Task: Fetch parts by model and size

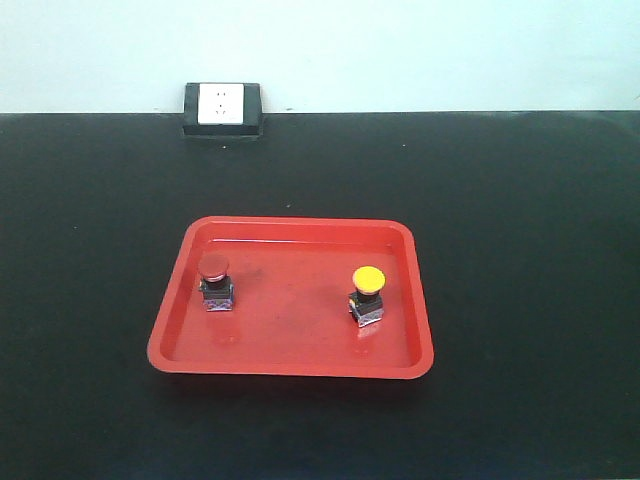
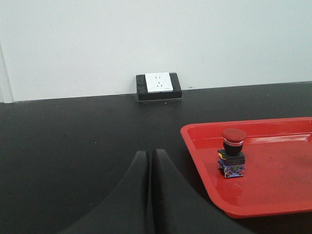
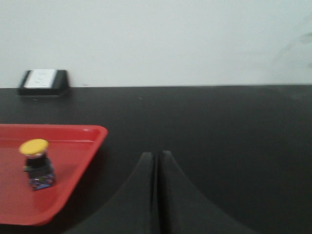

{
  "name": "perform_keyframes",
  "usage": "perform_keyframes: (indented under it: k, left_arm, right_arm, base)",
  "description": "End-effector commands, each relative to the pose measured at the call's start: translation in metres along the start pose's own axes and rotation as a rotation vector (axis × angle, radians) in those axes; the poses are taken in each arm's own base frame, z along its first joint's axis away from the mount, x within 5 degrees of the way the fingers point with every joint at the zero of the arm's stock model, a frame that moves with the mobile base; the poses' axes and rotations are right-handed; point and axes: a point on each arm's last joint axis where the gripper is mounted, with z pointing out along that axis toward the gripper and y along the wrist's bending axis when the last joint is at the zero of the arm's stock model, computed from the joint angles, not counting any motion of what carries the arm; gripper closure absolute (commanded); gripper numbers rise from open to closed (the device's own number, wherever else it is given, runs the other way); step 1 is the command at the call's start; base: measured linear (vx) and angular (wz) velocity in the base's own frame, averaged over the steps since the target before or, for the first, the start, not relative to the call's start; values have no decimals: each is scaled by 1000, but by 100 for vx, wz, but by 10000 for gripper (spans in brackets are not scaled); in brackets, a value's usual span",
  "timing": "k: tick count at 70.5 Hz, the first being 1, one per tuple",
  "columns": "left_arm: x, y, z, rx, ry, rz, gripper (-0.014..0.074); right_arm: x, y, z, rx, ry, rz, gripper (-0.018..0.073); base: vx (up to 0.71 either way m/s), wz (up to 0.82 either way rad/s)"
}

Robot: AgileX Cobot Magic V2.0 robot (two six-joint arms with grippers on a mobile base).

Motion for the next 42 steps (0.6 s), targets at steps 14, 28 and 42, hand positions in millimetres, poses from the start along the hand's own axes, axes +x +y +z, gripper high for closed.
perform_keyframes:
  k: [14,28,42]
  left_arm:
    - [-11,0,-2,-1,-100,-17,603]
    - [-11,0,-2,-1,-100,-17,603]
    - [-11,0,-2,-1,-100,-17,603]
  right_arm:
    - [4,-3,3,49,-128,0,569]
    - [2,-2,3,48,-160,-23,569]
    - [2,-2,3,48,-160,-21,569]
  base:
    - [0,0]
    - [0,0]
    - [0,0]
